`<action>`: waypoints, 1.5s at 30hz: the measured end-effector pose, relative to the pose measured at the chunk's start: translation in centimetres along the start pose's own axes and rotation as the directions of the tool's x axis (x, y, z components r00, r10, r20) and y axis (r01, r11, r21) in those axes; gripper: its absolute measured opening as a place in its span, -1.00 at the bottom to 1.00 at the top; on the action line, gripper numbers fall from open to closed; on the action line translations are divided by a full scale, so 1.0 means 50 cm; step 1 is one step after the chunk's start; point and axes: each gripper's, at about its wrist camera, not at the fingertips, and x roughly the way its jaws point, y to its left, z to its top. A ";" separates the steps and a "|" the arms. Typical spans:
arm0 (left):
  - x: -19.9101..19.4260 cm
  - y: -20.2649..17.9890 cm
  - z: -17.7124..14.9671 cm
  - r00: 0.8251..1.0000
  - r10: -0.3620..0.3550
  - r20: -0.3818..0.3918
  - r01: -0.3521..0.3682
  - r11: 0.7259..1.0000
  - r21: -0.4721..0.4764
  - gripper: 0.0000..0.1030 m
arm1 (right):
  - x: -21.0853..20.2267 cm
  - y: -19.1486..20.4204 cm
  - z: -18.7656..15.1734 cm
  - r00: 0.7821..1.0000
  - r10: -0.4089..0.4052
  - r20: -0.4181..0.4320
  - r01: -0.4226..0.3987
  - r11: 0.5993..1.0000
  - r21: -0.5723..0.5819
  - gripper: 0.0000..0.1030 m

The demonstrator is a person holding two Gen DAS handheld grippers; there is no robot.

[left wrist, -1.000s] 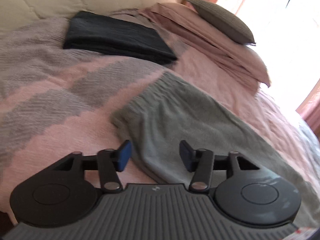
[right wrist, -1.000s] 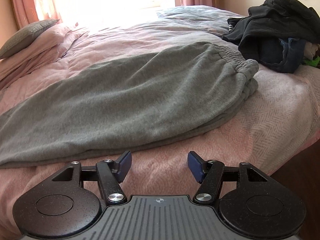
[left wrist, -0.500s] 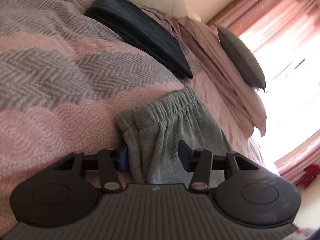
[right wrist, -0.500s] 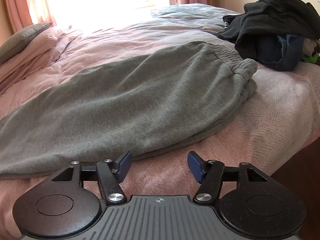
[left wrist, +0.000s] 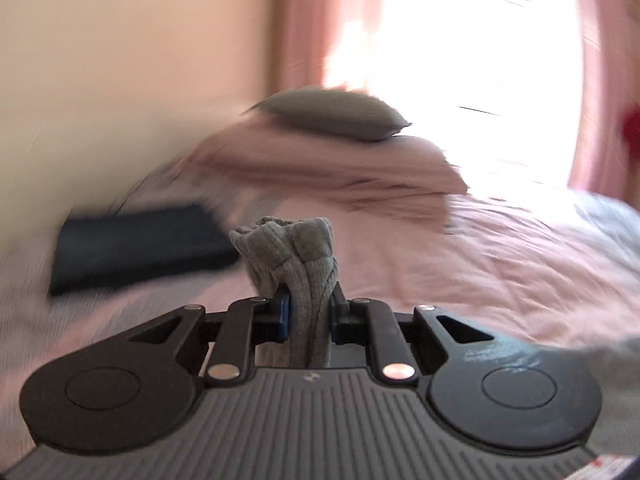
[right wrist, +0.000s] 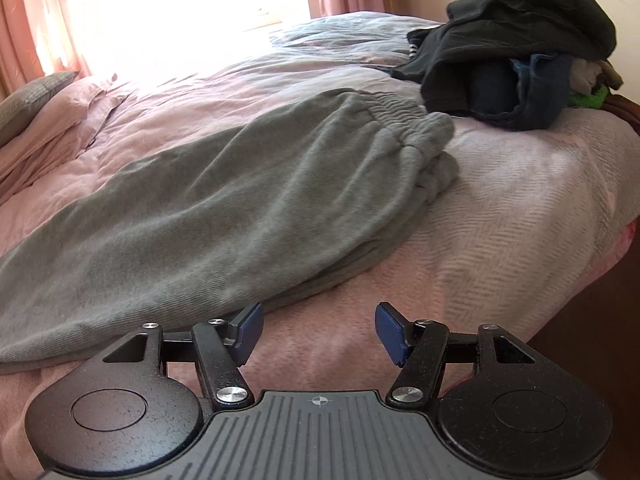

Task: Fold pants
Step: 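Fold the held cuffs toward the waistband with the left gripper, release, then grasp the sweatpants waistband with the right gripper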

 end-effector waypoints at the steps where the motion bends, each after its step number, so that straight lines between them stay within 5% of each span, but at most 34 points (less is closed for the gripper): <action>1: -0.015 -0.061 0.009 0.999 -0.046 0.026 0.043 0.995 0.089 -0.73 | -0.003 -0.008 0.000 1.000 -0.003 0.003 0.003 1.000 0.009 0.15; 5: -0.068 -0.294 -0.041 0.968 -0.251 0.021 0.222 0.891 0.397 -0.73 | -0.014 -0.037 -0.002 1.000 -0.009 0.013 0.009 0.999 0.037 0.15; 9: -0.054 -0.473 -0.220 0.911 -0.347 -0.224 0.413 0.729 0.546 -0.68 | -0.025 -0.062 -0.005 1.000 -0.020 0.015 0.020 0.998 0.053 0.15; 10: -0.046 -0.494 -0.257 0.905 -0.329 -0.270 0.425 0.720 0.548 -0.74 | -0.026 -0.065 -0.004 1.000 -0.019 0.014 0.018 0.998 0.052 0.15; 12: -0.065 -0.499 -0.284 0.925 -0.319 -0.206 0.379 0.738 0.558 -0.73 | -0.034 -0.065 0.002 1.000 -0.003 0.027 0.002 0.999 0.038 0.15; 14: -0.064 -0.472 -0.256 0.898 -0.356 -0.260 0.439 0.771 0.461 -0.56 | -0.042 -0.059 0.012 0.998 0.019 0.055 -0.020 1.000 0.016 0.15; 17: -0.076 -0.399 -0.206 0.831 -0.463 -0.309 0.544 0.795 0.269 -0.28 | -0.041 -0.035 0.034 0.993 0.079 0.086 -0.079 0.997 0.001 0.15; 19: -0.105 -0.348 -0.174 0.834 -0.477 -0.277 0.539 0.813 0.220 -0.25 | -0.038 -0.005 0.051 0.978 0.180 0.105 -0.182 0.983 0.006 0.15; 21: -0.118 -0.290 -0.150 0.856 -0.451 -0.254 0.500 0.846 0.183 -0.25 | -0.027 0.030 0.065 0.937 0.331 0.109 -0.336 0.941 0.033 0.15; 25: -0.086 -0.185 -0.123 0.908 -0.350 -0.232 0.373 0.925 0.065 -0.25 | 0.043 0.130 0.083 0.795 0.607 0.013 -0.602 0.785 0.145 0.15; 27: -0.061 -0.136 -0.120 0.912 -0.316 -0.261 0.321 0.947 -0.026 -0.27 | 0.087 0.185 0.084 0.733 0.680 -0.040 -0.661 0.724 0.199 0.15; 29: -0.044 -0.099 -0.122 0.900 -0.333 -0.280 0.312 0.943 -0.118 -0.27 | 0.137 0.241 0.080 0.700 0.705 -0.113 -0.665 0.701 0.258 0.15; 36: -0.005 -0.075 -0.144 0.883 -0.357 -0.306 0.316 0.933 -0.174 -0.23 | 0.219 0.323 0.070 0.698 0.707 -0.118 -0.642 0.690 0.336 0.14; 38: 0.007 -0.078 -0.150 0.882 -0.354 -0.312 0.314 0.934 -0.171 -0.22 | 0.227 0.337 0.066 0.724 0.678 -0.130 -0.611 0.717 0.334 -0.51; 39: 0.012 -0.078 -0.152 0.880 -0.355 -0.315 0.315 0.933 -0.171 -0.22 | 0.222 0.341 0.067 0.738 0.665 -0.115 -0.609 0.729 0.312 -0.52; 42: 0.006 -0.081 -0.143 0.882 -0.376 -0.285 0.337 0.925 -0.177 -0.23 | 0.147 0.347 0.068 0.750 0.661 0.035 -0.659 0.741 0.131 -0.57; 45: -0.003 -0.090 -0.127 0.878 -0.403 -0.258 0.367 0.913 -0.178 -0.25 | 0.031 0.346 0.064 0.750 0.616 0.240 -0.608 0.785 -0.116 -0.57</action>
